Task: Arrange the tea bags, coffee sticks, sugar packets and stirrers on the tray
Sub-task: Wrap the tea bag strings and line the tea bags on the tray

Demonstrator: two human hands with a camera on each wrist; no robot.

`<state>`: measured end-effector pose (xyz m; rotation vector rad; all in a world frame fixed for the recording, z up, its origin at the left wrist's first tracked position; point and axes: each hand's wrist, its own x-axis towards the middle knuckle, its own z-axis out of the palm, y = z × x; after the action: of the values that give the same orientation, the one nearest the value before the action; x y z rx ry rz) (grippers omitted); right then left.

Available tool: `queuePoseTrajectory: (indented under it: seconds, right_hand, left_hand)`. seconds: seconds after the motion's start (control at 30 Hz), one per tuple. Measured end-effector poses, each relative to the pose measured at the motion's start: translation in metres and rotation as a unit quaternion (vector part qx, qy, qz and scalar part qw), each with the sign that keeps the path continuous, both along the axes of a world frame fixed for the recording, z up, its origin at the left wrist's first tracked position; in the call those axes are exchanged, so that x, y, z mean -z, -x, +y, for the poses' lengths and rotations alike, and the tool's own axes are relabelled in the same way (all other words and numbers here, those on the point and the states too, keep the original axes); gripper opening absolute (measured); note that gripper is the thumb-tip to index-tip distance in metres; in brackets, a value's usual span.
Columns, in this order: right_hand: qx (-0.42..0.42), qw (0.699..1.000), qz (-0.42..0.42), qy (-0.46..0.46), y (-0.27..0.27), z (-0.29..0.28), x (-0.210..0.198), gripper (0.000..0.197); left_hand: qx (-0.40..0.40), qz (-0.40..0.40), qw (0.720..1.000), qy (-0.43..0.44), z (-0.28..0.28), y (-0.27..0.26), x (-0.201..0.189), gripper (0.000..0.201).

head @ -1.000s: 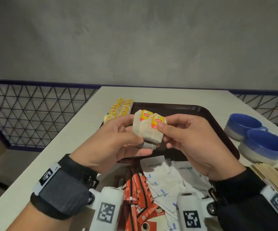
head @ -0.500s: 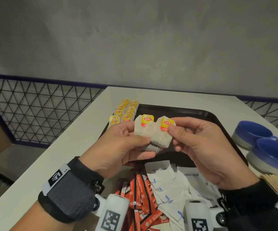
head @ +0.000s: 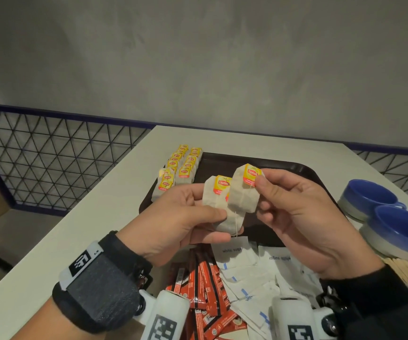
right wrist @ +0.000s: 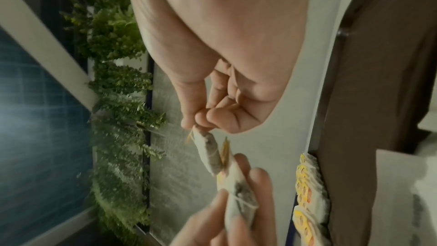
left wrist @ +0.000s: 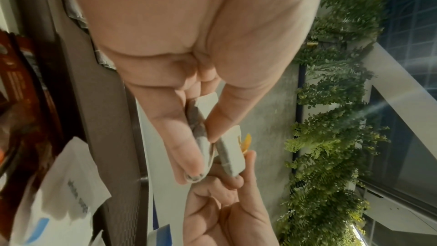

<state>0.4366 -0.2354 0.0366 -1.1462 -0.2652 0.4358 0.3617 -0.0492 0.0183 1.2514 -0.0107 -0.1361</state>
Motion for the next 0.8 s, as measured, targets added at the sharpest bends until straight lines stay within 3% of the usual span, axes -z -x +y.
queuePoseTrajectory:
  seconds: [0.13,0.23,0.37,0.63,0.8]
  right_hand:
    - [-0.049,0.993,0.075,-0.08,-0.001,-0.005,-0.003,0.042]
    - [-0.08,0.983,0.094,-0.134,-0.002,-0.011,-0.005,0.069]
    - [-0.08,0.985,0.089,-0.126,-0.003,-0.015,-0.007,0.073]
    - [-0.072,0.996,0.05,0.026,0.005,-0.007,-0.008,0.035]
    - [-0.051,0.995,0.011,0.09,0.004,-0.002,-0.014,0.022]
  left_hand:
    - [-0.009,0.006,1.0,0.005,0.0,-0.001,0.001,0.034]
    - [-0.018,0.01,1.0,0.015,0.0,-0.001,0.0,0.032]
    - [-0.049,0.021,0.998,0.036,0.002,-0.002,-0.001,0.031]
    - [-0.108,0.018,0.992,0.064,0.005,-0.002,-0.006,0.021]
    - [-0.201,-0.033,0.973,0.11,0.041,0.004,-0.028,0.02]
